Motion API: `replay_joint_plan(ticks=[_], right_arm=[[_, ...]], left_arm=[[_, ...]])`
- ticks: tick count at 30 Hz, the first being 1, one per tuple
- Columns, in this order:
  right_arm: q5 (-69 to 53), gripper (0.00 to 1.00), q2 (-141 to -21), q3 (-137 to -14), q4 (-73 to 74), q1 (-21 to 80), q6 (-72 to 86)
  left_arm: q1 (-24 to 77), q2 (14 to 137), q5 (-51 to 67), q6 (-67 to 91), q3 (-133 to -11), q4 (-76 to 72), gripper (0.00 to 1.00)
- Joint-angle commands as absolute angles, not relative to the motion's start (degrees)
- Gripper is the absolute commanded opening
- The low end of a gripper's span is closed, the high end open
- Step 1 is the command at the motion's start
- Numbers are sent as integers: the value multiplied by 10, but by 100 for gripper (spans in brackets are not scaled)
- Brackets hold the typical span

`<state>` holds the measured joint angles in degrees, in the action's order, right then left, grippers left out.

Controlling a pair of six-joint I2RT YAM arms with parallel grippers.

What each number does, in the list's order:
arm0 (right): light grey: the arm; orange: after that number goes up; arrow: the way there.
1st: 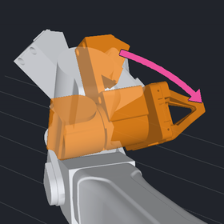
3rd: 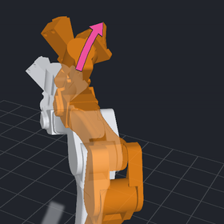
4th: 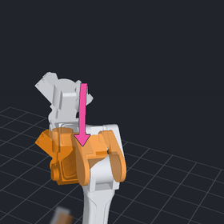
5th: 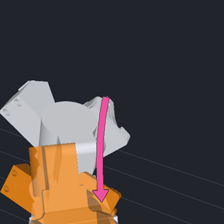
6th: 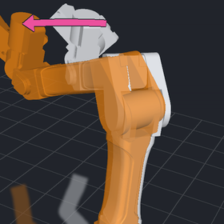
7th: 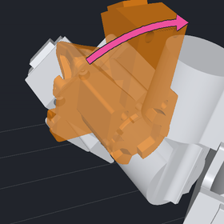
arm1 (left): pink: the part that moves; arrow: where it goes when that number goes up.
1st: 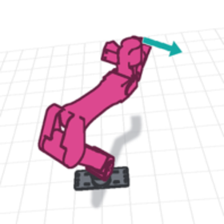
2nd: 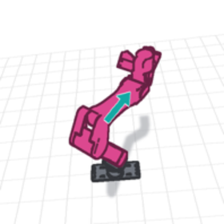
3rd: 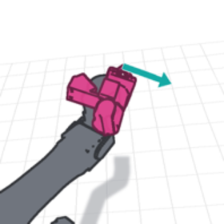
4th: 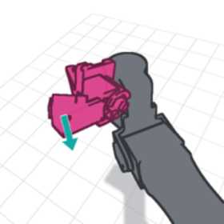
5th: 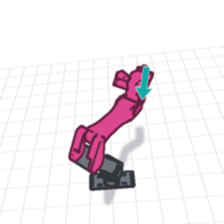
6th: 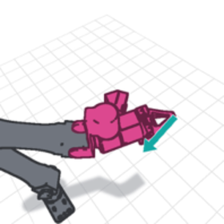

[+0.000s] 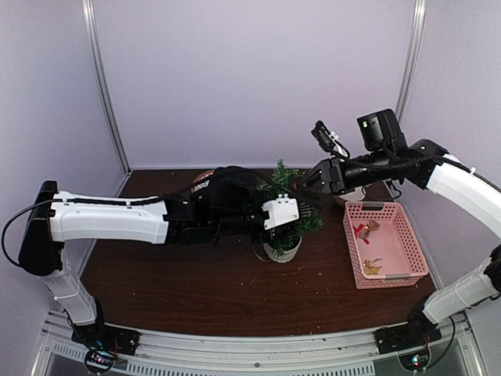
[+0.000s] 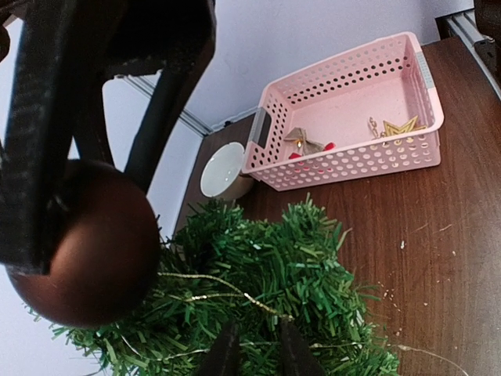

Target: Decorate the small christmas tree

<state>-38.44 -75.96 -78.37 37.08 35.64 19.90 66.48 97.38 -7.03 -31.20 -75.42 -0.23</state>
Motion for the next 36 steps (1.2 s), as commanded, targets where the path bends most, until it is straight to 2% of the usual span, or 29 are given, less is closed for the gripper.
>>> replay_joint_plan(ticks=[1, 4, 14, 17, 18, 27, 36], right_arm=[[-398, 28, -760, -792, 351, 357, 199], [-400, 28, -760, -792, 351, 357, 198], [-407, 28, -760, -792, 348, 357, 197], [-409, 28, -760, -792, 348, 356, 197], [-409, 28, -760, -791, 349, 357, 197], [-410, 28, -761, -792, 349, 357, 197], [-417, 28, -764, -794, 347, 357, 195]], left_arm=[[666, 954, -85, -300, -748, -18, 24], [666, 954, -76, -298, -747, -21, 28], [666, 966, -59, -278, -760, -25, 29], [666, 968, -59, -276, -762, -25, 39], [666, 968, -59, -275, -762, -25, 39], [666, 973, -77, -260, -769, -34, 22], [666, 968, -82, -252, -763, -45, 8]])
